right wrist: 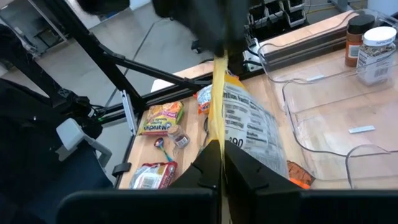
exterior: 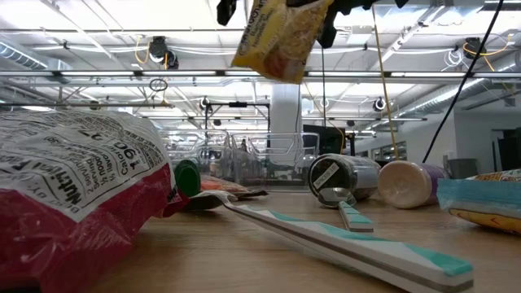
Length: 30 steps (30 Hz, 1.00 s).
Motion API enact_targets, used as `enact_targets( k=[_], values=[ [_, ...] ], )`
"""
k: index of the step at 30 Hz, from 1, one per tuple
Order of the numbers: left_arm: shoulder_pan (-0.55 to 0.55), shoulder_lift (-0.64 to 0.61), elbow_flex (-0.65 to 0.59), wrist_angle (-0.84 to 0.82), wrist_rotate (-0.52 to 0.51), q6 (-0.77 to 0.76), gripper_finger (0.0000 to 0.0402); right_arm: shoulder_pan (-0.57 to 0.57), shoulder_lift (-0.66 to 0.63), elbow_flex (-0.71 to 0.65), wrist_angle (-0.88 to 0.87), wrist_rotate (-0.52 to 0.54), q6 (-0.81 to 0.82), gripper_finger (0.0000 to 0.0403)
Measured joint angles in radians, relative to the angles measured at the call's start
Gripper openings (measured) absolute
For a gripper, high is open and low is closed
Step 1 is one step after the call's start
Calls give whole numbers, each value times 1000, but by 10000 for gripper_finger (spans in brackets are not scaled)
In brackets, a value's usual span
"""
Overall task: Pick & Place Food Item
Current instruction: Put the yellow noodle pack into the right transparent bin
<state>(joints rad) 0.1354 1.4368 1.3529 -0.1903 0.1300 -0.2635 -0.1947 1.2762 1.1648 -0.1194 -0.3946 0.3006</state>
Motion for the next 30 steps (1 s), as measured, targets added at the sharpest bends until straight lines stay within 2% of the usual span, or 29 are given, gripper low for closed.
enact_targets(
  k=[5, 10, 15, 21, 30],
  values=[
    [34, 0, 0, 62, 25, -8, 76, -20, 0, 0, 4, -3, -3, 0],
    [78, 0, 0, 120, 151, -16, 137, -68, -9, 1, -3, -52, -3, 0],
    [130, -29, 1, 147, 222, -59, 181, -113, -9, 73, -183, -78, -57, 0],
    [176, -77, 0, 140, 311, -59, 197, -165, 29, 214, -397, -80, -170, 0],
    [198, -134, 0, 132, 370, -45, 198, -298, 161, 441, -499, -107, -271, 0]
  ],
)
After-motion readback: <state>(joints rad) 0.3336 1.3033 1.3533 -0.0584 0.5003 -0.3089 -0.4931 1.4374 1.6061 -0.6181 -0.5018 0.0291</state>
